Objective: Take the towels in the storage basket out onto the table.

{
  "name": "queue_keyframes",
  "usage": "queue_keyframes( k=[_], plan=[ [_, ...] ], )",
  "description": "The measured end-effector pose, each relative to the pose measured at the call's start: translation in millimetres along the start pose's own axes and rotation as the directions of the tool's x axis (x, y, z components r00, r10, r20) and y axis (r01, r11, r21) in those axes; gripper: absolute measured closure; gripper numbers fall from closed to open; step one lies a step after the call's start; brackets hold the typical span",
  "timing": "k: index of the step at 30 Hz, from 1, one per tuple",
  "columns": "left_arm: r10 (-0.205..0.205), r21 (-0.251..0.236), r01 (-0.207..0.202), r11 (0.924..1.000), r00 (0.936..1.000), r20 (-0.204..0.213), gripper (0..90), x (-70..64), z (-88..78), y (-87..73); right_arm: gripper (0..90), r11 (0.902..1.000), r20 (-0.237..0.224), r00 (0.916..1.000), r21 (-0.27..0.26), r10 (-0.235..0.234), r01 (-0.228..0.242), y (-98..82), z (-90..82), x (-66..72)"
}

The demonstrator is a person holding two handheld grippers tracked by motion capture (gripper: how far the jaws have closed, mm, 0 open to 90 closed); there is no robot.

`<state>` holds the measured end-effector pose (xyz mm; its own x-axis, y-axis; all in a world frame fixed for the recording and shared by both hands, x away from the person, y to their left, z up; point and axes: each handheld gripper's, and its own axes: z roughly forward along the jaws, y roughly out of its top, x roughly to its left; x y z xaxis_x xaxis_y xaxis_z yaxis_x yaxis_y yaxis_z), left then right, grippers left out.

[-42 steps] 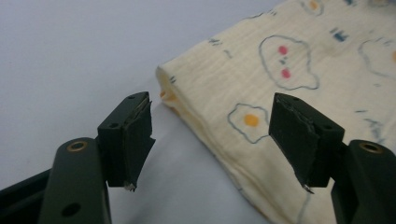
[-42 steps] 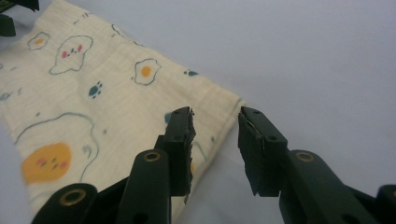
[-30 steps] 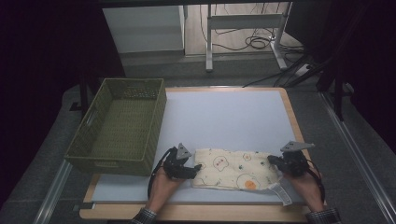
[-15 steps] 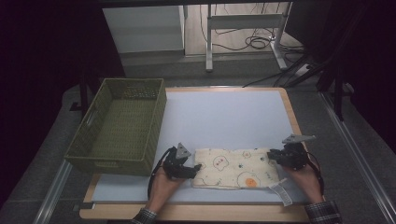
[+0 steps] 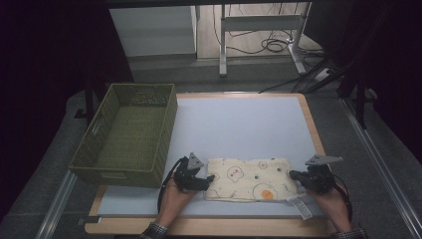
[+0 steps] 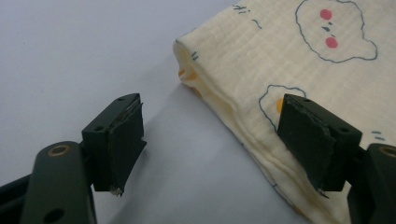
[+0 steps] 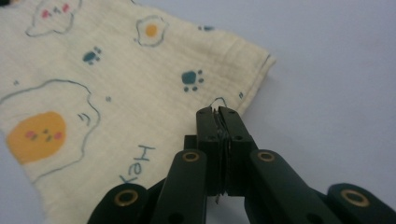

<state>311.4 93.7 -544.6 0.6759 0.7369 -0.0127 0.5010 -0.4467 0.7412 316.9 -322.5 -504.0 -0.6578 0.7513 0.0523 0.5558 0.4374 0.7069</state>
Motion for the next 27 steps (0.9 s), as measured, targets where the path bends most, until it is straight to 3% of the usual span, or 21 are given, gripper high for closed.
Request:
queue_keyframes(
  k=[5, 9, 11, 14, 15, 16, 17, 18, 21, 22, 27],
  plan=[
    [0.001, -0.001, -0.001, 1.0000, 1.0000, -0.002, 23.1, -0.3, 0.0, -0.1, 88.1, 0.9990, 0.011, 0.9996, -0.036, -0.024, 0.025, 13.9, -12.5, 3.4],
    [-0.001, -0.001, 0.001, 1.0000, 1.0000, -0.003, 23.1, 0.0, -0.1, -0.1, 87.9, 0.9975, 0.005, 0.9999, -0.070, -0.012, 0.012, 27.2, -13.5, -0.8],
    [-0.001, -0.002, 0.001, 1.0000, 1.0000, -0.004, 23.1, -0.2, -0.2, -0.2, 87.8, 0.9985, 0.009, 0.9999, -0.052, -0.013, 0.013, 29.7, -7.3, -3.0],
    [0.001, -0.004, -0.001, 1.0000, 1.0000, -0.005, 23.1, -0.5, -0.6, -0.3, 86.0, 0.9991, -0.010, 0.9996, 0.036, 0.025, -0.024, 21.4, 15.8, -12.0],
    [0.002, -0.007, -0.002, 1.0000, 1.0000, 0.004, 23.1, -0.3, -1.1, -0.3, 82.6, 0.9982, -0.011, 0.9995, 0.052, 0.031, -0.030, 18.4, 18.7, -13.5],
    [-0.012, -0.017, 0.013, 0.9998, 0.9992, 0.038, 23.1, 1.1, -2.4, -0.3, 76.8, 0.9979, -0.010, 0.9994, 0.057, 0.033, -0.033, 16.5, 19.6, -14.4],
    [-0.012, -0.017, 0.013, 0.9998, 0.9992, 0.038, 23.1, 1.1, -2.4, -0.3, 72.1, 0.9979, -0.004, 0.9993, 0.052, 0.038, -0.038, 15.0, 18.1, -14.9],
    [-0.046, -0.039, 0.049, 0.9981, 0.9967, 0.067, 23.1, 5.3, -5.7, 2.9, 69.5, 0.9988, 0.004, 0.9994, 0.035, 0.034, -0.035, 15.1, 14.9, -15.3],
    [-0.052, -0.052, 0.054, 0.9972, 0.9975, 0.048, 23.9, 9.3, -9.0, 9.4, 66.8, 0.9993, 0.030, 0.9989, -0.008, 0.035, -0.035, 21.7, 4.3, -18.8],
    [-0.070, -0.077, 0.072, 0.9944, 0.9969, 0.036, 24.9, 15.2, -11.9, 20.4, 67.0, 0.9990, 0.046, 0.9983, -0.026, 0.037, -0.036, 26.7, 1.7, -21.1],
    [-0.092, -0.096, 0.092, 0.9911, 0.9958, 0.008, 33.9, 27.5, -6.3, 42.3, 67.3, 0.9967, 0.063, 0.9965, -0.063, 0.055, -0.051, 44.9, 14.7, -30.5]
  ],
)
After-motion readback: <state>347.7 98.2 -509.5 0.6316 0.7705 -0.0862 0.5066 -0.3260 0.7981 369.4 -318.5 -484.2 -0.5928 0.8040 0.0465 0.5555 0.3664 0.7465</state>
